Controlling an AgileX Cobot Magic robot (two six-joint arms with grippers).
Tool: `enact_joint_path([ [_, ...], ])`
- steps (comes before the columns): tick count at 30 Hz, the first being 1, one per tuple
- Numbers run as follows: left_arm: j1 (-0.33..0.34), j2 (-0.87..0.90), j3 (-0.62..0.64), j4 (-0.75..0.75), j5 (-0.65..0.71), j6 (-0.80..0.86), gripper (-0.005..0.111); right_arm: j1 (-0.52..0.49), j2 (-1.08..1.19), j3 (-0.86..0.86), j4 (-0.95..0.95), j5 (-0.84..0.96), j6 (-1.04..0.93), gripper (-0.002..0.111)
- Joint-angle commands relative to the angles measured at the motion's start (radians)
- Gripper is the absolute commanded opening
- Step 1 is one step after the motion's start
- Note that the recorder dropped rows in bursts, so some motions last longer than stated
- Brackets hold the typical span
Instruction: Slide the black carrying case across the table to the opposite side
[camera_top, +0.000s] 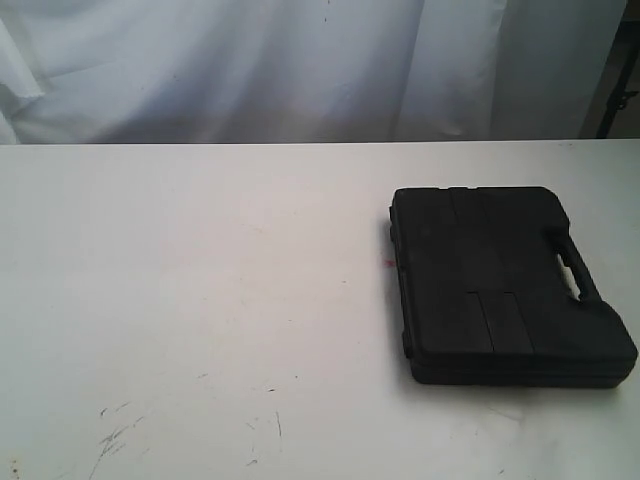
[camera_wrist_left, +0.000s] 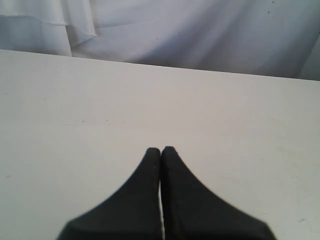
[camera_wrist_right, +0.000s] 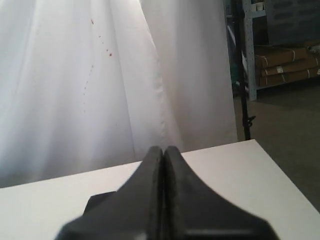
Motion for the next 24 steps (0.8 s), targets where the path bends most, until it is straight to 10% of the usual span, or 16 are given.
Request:
enact_joint_path([
  [1, 0.002, -0.004, 0.005, 0.001, -0.015, -0.001, 0.000, 0.002, -0.019, 0.085, -0.012, -0.015, -0.020, 0.000],
  [24, 0.002, -0.004, 0.005, 0.001, -0.015, -0.001, 0.000, 0.002, -0.110, 0.423, 0.080, -0.154, -0.168, 0.000],
])
